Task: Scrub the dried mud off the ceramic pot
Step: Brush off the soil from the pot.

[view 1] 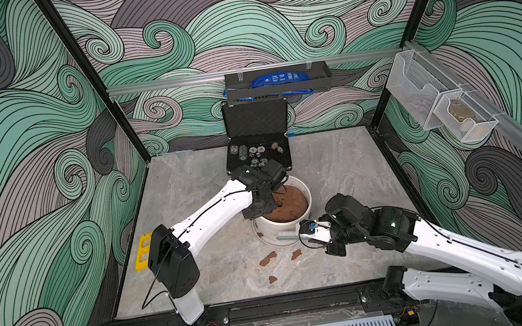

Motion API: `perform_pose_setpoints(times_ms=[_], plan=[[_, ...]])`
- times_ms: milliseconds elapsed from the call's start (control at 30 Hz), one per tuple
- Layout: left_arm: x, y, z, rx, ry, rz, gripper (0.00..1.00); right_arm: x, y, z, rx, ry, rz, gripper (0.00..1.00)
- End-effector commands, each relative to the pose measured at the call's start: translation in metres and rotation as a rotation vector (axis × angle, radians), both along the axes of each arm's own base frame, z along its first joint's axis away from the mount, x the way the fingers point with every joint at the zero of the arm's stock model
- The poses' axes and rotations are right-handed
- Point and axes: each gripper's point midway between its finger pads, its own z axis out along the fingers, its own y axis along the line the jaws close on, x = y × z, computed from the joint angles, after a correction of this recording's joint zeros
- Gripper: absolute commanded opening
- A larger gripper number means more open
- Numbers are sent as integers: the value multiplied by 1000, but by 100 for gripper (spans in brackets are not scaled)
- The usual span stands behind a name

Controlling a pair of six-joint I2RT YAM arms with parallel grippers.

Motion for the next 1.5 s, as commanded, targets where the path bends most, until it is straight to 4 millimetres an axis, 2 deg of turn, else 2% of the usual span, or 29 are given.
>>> perform_pose_setpoints(times_ms=[0, 267, 500, 633, 767, 867, 1067, 1267, 1467], plan=[[-1, -1, -8, 29, 23, 17, 27, 4, 0, 7, 20, -27, -8, 0], [4, 1, -15, 71, 29, -6, 17, 5, 4, 6, 22, -28, -2, 0], [17, 13, -13, 91, 10, 1, 10, 4, 12, 8, 51, -21, 21, 0], [26, 16, -13, 106, -5, -50, 8, 2, 16, 9, 64, -17, 33, 0], [39, 14, -14, 105, -16, -175, 7, -1, 17, 0, 31, -12, 49, 0], [48, 5, -14, 76, -27, -307, 7, -1, 17, -6, 13, -9, 50, 0], [57, -3, -19, 40, -14, -493, 7, 12, 11, -30, -80, -5, -17, 0], [63, -2, -20, 14, -6, -523, 7, 24, 7, -52, -180, 3, -80, 0], [65, -2, -20, -9, -4, -514, 7, 33, 7, -59, -224, -18, -135, 0]])
